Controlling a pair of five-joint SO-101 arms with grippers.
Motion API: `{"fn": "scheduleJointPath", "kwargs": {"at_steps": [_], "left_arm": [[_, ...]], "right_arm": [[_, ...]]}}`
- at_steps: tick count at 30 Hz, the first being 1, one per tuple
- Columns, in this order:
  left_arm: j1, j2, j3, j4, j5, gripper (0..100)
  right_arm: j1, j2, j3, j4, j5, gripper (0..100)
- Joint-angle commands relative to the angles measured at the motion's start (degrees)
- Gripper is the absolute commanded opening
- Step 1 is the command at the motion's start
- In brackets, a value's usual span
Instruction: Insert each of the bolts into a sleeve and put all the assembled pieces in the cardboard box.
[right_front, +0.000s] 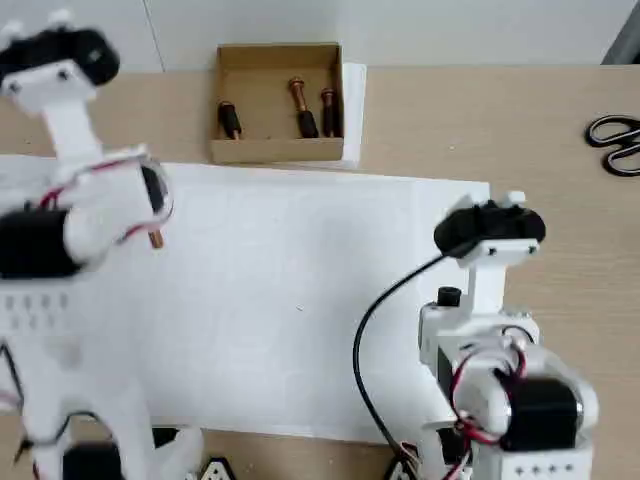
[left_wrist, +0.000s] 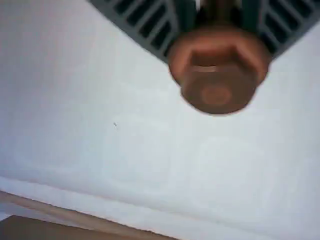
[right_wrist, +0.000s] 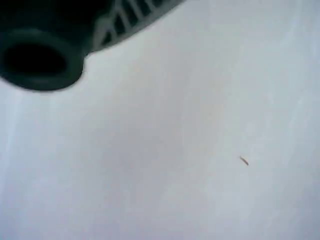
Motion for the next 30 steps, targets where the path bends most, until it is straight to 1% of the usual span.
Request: {"fn": "scheduleJointPath", "kwargs": {"at_steps": [1,4,8,12,16,21,25,30], "left_arm": [[0.1,-14.0,9.2,-5.3,0.8,1],[-0.1,-25.2,20.7,-13.0,0.8,1],[-0.1,-40.4,39.1,-23.8,0.8,1],[-0.1,-54.2,52.4,-30.2,1.1,1],[-0.1,-65.3,64.9,-33.8,1.1,1],[0.4,-74.2,75.1,-34.6,1.1,1],[0.4,-78.2,81.3,-35.6,1.2,1],[0.6,-80.6,87.8,-41.5,6.2,1]], "right_arm": [[0.3,-3.6,2.5,-3.1,0.9,0.2],[0.2,-7.6,7.6,-8.0,1.0,0.2],[0.0,-12.4,16.1,-15.3,1.0,0.2],[-0.1,-18.9,22.7,-19.8,1.0,0.2],[-2.3,-26.0,30.1,-20.5,3.0,0.2],[-6.7,-35.6,36.9,-22.5,5.5,0.2],[-10.2,-35.3,40.2,-22.6,4.9,0.2],[-14.0,-35.6,45.3,-30.1,4.9,0.2]]}}
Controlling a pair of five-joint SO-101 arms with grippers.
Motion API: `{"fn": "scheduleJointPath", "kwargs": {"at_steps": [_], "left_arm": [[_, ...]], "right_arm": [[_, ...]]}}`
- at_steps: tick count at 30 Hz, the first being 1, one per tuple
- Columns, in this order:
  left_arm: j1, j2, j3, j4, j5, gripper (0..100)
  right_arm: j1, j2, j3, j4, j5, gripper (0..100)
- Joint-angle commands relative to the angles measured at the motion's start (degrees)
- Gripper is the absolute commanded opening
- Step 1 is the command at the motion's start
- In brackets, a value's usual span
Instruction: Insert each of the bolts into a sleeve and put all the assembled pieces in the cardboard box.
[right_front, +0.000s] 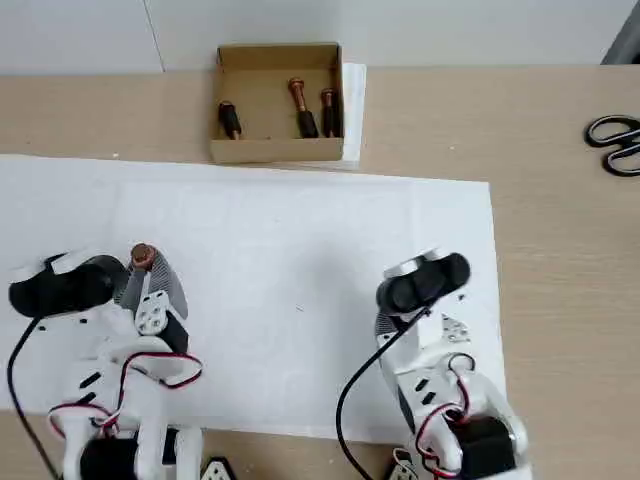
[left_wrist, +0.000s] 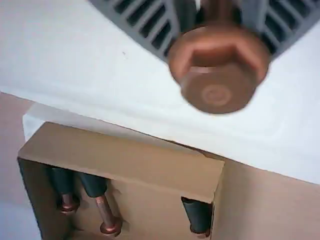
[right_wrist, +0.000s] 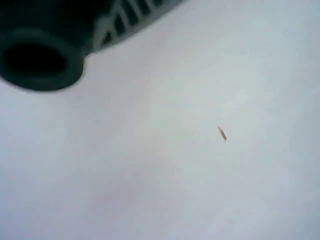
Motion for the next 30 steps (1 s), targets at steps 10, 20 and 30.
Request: {"fn": "scheduleJointPath", "kwargs": {"at_steps": [10,20,30], "left_arm": [[15.1,-1.3,8.2,-11.9,15.1,1],[21.5,-1.4,14.9,-26.3,16.8,1],[27.1,-1.4,15.3,-30.2,16.6,1]], "right_arm": [[-11.3,-0.6,8.1,-20.0,-5.5,0.2],[-19.8,-0.6,8.2,-30.5,-5.3,0.2],[-20.6,-0.6,11.2,-30.5,-0.3,0.2]]}}
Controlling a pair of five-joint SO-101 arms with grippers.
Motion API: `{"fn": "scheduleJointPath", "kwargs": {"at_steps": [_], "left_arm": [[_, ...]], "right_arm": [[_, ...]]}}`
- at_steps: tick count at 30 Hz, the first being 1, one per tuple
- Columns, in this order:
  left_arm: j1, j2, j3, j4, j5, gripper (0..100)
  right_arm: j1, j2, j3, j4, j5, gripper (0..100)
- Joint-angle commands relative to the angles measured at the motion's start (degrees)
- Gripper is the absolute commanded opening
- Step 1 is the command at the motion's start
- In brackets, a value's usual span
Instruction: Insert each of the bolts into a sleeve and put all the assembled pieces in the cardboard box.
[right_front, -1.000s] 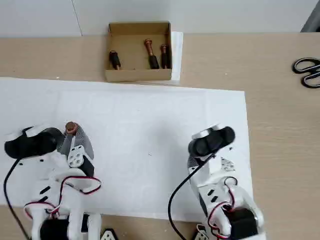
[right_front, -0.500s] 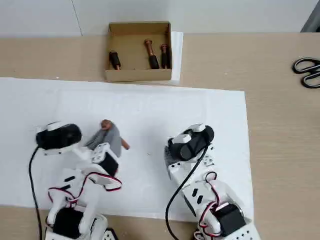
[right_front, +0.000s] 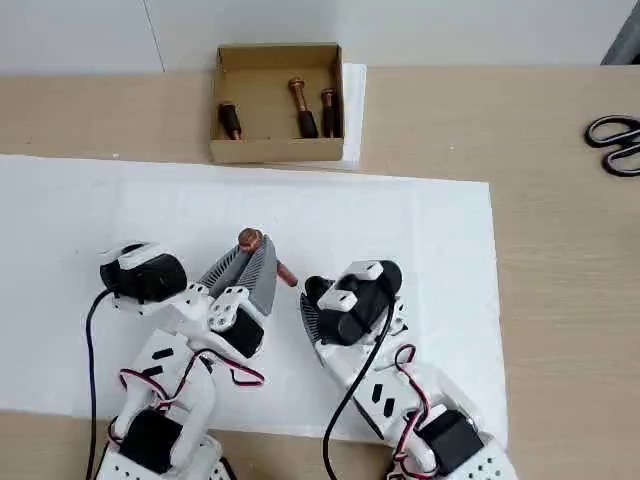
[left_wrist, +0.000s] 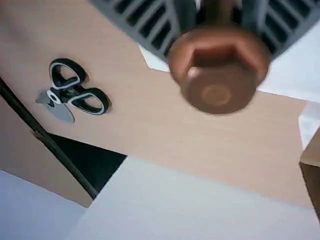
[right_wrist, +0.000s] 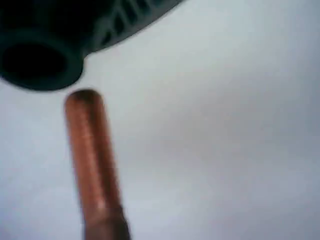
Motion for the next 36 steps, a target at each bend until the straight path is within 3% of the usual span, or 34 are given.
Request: {"fn": "scheduleJointPath", "kwargs": {"at_steps": [1,15,36], "left_arm": [[0.5,-0.8,-0.7,-2.0,0.1,1],[5.1,-0.8,-4.0,-1.8,0.1,1],[5.3,-0.8,-4.1,0.4,-1.9,1]], "right_arm": [[-0.3,-0.5,0.5,-1.9,0.9,0.2],[-4.4,-0.5,2.1,-2.2,1.0,0.2],[-1.2,-0.5,0.1,-2.4,3.7,0.2]]}}
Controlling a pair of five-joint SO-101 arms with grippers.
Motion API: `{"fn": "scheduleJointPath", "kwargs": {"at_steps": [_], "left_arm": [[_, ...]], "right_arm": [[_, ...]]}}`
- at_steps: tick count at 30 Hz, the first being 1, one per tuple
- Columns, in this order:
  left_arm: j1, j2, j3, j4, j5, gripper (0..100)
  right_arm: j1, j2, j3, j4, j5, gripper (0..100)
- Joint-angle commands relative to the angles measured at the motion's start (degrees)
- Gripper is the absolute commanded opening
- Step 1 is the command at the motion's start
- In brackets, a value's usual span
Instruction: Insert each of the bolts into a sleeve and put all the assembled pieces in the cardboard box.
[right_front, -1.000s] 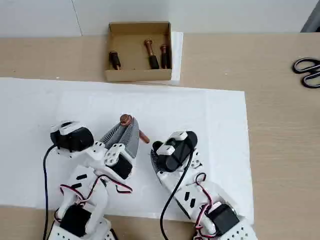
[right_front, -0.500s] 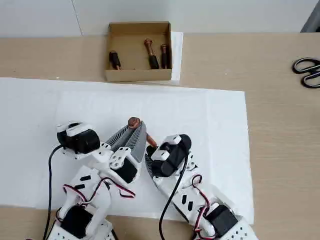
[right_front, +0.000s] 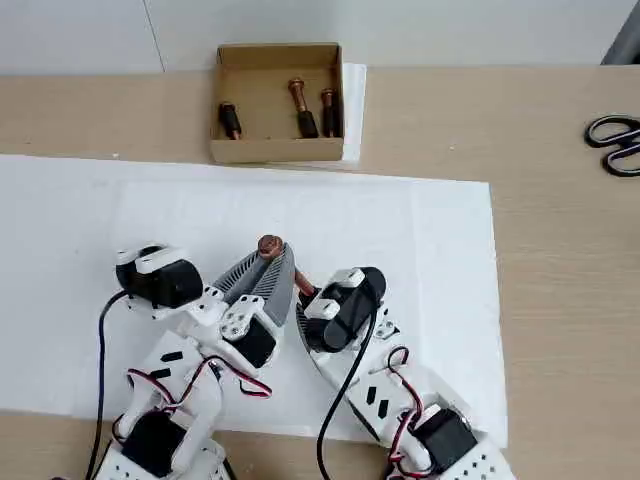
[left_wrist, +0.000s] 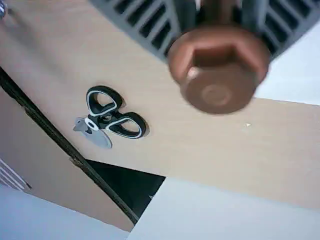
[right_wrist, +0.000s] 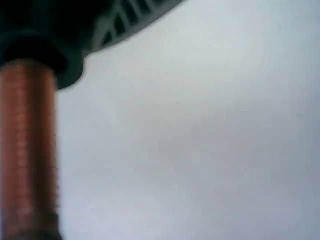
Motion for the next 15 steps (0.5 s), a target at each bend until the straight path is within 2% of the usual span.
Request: {"fn": "scheduleJointPath", "kwargs": {"at_steps": [1,5,15], "left_arm": [[0.6,-0.8,-3.5,1.5,-0.7,1],[3.5,-0.8,-3.5,4.9,-0.7,1],[5.9,-0.8,-3.0,6.0,-0.7,1]], "right_arm": [[0.4,-0.5,-2.4,-1.9,0.8,0.2],[0.3,-0.5,-2.4,-1.9,0.8,0.2],[0.3,-0.5,-4.8,-1.9,1.0,0.2]]}}
